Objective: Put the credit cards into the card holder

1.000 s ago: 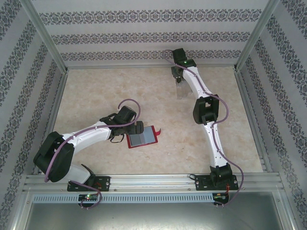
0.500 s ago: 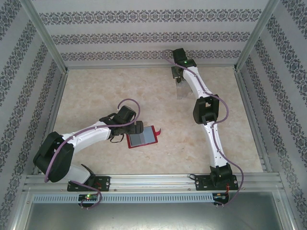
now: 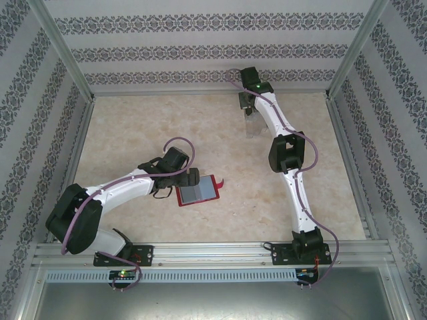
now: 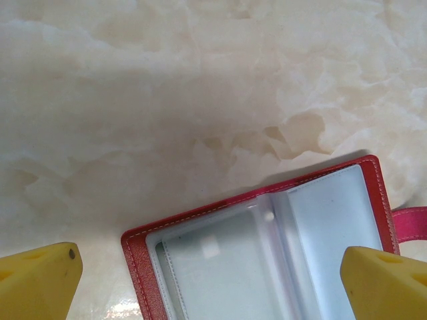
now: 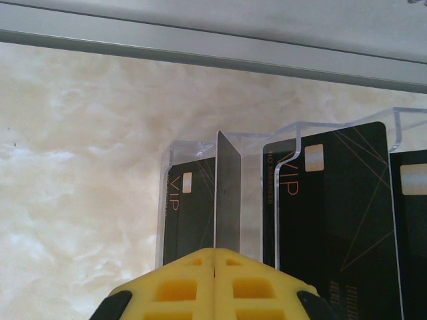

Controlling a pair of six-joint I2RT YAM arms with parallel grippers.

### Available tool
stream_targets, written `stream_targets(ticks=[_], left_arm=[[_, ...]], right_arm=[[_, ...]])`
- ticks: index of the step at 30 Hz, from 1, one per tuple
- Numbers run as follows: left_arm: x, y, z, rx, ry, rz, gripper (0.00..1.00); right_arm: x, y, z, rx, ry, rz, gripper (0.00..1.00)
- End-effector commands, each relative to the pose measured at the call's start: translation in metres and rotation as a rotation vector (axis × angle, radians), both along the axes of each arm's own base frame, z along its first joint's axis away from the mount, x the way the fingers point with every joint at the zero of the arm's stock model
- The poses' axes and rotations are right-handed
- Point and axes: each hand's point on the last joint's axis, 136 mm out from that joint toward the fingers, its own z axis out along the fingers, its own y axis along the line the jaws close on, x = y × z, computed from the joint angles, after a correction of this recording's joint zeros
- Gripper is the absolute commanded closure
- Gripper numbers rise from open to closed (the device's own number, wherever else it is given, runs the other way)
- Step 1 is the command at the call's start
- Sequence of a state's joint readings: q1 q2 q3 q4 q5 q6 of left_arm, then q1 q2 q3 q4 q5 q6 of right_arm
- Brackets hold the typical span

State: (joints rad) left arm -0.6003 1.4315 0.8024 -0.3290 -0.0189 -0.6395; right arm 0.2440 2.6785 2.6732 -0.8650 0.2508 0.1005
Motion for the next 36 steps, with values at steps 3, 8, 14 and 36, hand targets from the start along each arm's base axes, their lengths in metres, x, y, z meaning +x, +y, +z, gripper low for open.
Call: stream_targets(ticks=[3, 8, 14, 36], left_arm=[[0.0, 0.005, 0.003, 0.012, -0.011, 0.003, 0.0], [0.0, 0.004, 0.004, 0.01, -0.011, 0.002, 0.0], [0.001, 0.004, 0.004, 0.012, -0.011, -0.001, 0.0], [0.001, 0.004, 0.004, 0.008, -0.013, 0.002, 0.0]], right_arm=[[0.002, -0.006, 0.057, 0.014, -0.093, -0.013, 1.0], [0.001, -0.007, 0.055, 0.01, -0.087, -0.015, 1.0], [0.001, -0.009, 0.047, 0.016, -0.071, -0.02, 1.0], [-0.004, -0.02, -0.001, 0.01, 0.027, -0.036, 0.94]])
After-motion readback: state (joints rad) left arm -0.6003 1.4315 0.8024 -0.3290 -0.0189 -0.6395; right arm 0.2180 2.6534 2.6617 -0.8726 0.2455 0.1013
